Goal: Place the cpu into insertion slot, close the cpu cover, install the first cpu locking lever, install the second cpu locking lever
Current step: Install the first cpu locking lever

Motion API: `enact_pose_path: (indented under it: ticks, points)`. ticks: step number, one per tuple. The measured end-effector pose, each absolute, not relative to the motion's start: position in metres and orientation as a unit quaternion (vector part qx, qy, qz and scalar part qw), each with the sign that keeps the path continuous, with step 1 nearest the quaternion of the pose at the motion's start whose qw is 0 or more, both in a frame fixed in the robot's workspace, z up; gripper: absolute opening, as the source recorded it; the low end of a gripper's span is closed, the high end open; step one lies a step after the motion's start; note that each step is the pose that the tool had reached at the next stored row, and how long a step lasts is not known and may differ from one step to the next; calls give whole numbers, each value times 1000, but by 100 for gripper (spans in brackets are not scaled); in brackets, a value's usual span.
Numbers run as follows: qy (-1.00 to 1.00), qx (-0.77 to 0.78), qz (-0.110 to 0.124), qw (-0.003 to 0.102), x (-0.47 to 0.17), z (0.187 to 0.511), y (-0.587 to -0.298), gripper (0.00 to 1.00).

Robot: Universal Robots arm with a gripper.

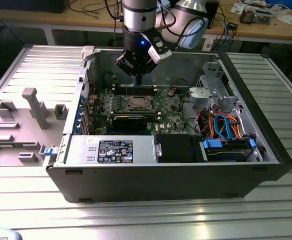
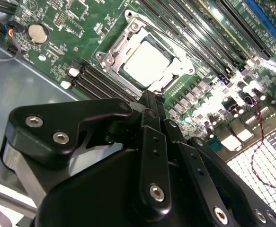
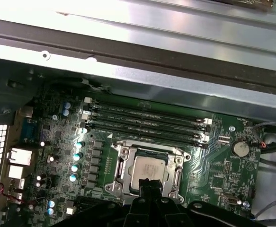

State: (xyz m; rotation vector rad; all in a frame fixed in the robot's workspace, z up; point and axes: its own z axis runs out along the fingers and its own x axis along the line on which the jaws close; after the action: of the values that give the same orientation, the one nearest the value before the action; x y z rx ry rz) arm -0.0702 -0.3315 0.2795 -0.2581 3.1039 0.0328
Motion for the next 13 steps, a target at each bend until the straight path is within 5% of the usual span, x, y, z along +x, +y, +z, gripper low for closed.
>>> enact_pose_path:
  ticks: [13]
  points:
    - [1000, -19, 10, 14, -91, 277, -332, 11]
